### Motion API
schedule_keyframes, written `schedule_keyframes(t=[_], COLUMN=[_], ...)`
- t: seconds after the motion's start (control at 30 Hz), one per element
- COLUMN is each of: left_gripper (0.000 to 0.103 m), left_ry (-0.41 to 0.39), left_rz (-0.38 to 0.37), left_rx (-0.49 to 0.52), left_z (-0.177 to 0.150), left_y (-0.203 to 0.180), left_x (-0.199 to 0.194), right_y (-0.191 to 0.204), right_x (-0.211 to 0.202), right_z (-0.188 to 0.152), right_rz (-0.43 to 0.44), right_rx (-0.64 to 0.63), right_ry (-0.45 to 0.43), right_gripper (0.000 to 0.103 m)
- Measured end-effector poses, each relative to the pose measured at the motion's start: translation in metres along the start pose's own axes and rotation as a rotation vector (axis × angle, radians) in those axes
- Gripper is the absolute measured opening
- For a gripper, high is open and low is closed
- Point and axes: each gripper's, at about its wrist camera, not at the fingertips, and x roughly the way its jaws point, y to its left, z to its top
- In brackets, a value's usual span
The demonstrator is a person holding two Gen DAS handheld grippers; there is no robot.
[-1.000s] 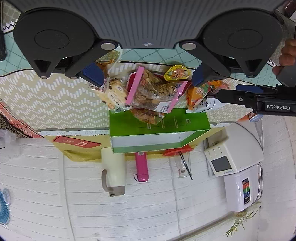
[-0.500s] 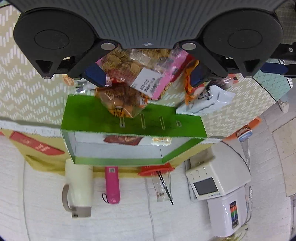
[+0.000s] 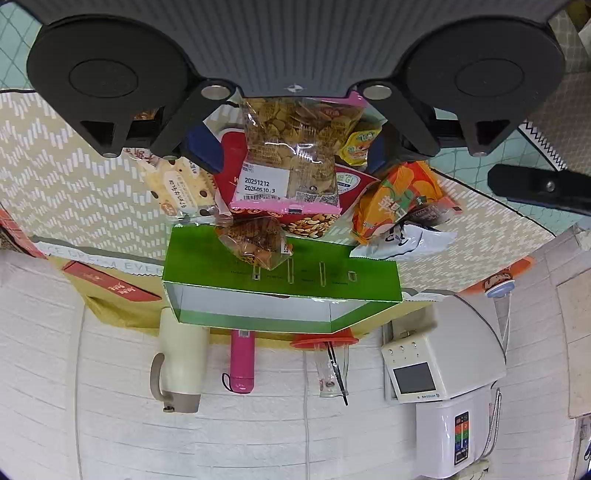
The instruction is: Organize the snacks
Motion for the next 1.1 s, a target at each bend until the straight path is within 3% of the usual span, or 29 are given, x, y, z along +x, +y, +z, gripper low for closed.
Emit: schedule_keyframes(t=[0.07,0.1,0.2,0.33,0.47,0.63,0.83,0.87,0.93,0.97,1.1], left_gripper=[0.094,0.094,0.094,0.094,0.094,0.094,0.092,0.087,0.054,0.046,0.045], left_ry=[-0.002,-0.003,0.006,0.029,0.053,0.084,0.093,0.096,0.118,0.132,0.142], left_rz=[-0.007,-0.013,-0.033,-0.08,-0.101,-0.117,-0.081,-0.077,-0.079,-0.074,-0.051], left_rx=[0.004,0.009,0.037,0.082,0.143,0.161,0.181,0.192,0.217,0.22,0.216], left_z=[-0.001,-0.001,0.0,-0.001,-0.006,-0.006,0.002,0.003,0.003,0.003,0.001], left_y=[-0.002,-0.003,-0.01,-0.028,-0.046,-0.058,-0.066,-0.068,-0.072,-0.073,-0.069], left_x=[-0.002,-0.003,0.0,0.014,0.031,0.047,0.071,0.075,0.083,0.088,0.095], right_y=[-0.003,-0.007,-0.014,-0.017,-0.02,-0.025,-0.025,-0.025,-0.026,-0.026,-0.026], right_x=[0.007,0.004,-0.019,-0.05,-0.05,-0.055,-0.06,-0.06,-0.061,-0.061,-0.062], right_z=[-0.003,-0.005,-0.013,-0.025,-0.041,-0.052,-0.055,-0.056,-0.058,-0.059,-0.062], right_rz=[-0.007,-0.014,-0.045,-0.077,-0.095,-0.115,-0.122,-0.12,-0.118,-0.116,-0.116], right_rx=[0.031,0.06,0.119,0.13,0.132,0.175,0.194,0.196,0.206,0.213,0.219], right_ry=[0.029,0.016,-0.032,-0.058,-0.007,-0.045,-0.049,-0.05,-0.052,-0.053,-0.06], right_gripper=[0.103,0.083,0.078,0.078,0.079,0.091,0.098,0.099,0.101,0.101,0.102])
